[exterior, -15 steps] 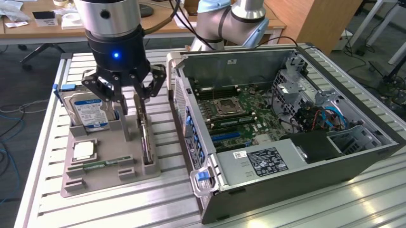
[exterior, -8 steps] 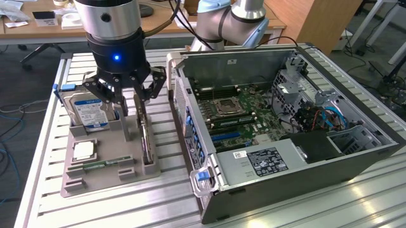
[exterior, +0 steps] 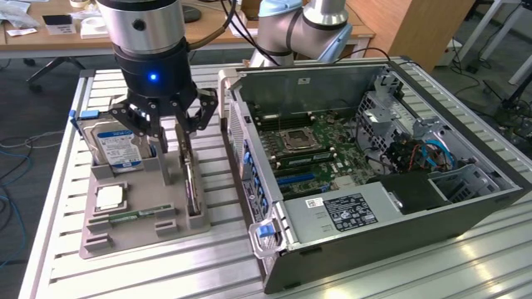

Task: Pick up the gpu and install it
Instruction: 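Pick up the gpu and move the gpu toward the slot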

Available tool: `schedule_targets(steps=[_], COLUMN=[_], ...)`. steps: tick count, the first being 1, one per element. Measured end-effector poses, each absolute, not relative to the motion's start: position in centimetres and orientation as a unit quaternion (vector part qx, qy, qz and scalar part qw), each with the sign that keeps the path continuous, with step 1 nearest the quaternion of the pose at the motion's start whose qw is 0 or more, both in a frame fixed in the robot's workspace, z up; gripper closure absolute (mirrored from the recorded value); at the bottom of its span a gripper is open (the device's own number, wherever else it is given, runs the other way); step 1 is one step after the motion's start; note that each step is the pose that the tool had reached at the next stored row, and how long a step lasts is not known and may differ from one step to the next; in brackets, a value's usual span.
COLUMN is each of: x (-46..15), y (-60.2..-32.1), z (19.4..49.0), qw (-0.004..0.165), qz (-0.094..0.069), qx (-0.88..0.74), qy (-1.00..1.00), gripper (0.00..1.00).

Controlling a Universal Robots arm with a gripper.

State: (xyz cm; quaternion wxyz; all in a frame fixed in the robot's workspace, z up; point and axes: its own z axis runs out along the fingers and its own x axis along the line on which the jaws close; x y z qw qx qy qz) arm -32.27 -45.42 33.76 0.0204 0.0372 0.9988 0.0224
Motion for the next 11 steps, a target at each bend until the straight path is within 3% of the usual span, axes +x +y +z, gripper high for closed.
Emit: schedule_targets(steps=[11], x=[-32.27], y=[-45.41], z=[33.52], qw=[0.02], qz=[0.022], qx=[0.037], qy=[0.999], gripper=[0.58])
